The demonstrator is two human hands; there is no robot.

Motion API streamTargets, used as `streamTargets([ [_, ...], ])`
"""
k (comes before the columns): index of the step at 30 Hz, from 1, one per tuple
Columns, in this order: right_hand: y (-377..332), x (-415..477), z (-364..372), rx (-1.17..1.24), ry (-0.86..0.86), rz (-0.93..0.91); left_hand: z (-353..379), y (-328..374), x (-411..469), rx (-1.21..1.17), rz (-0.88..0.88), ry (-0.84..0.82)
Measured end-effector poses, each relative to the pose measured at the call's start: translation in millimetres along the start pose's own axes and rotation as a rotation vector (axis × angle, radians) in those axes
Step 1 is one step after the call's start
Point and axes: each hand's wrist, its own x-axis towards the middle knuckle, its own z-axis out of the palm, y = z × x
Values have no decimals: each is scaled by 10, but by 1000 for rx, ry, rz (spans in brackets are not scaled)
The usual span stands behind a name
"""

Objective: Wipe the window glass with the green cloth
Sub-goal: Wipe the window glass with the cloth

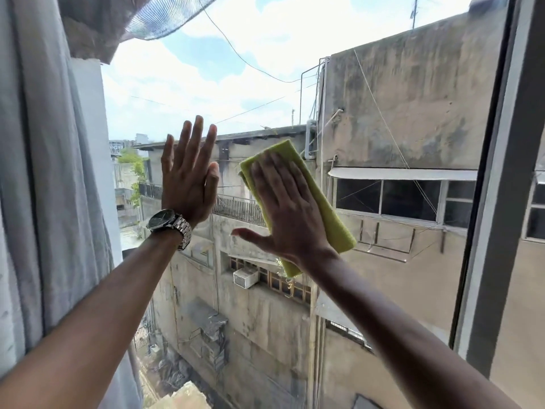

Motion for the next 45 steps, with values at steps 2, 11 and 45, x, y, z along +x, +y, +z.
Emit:
streamTargets([
  [2,-189,-489,130,49,-90,-38,-4,2,8,3,-2,-5],
  [11,-1003,-1844,431,68,-391,-3,-40,-12,2,9,-11,-49],
  [45,-20,-1769,-16,-167,-334,-92,-1,-28,-11,-79,19,34],
])
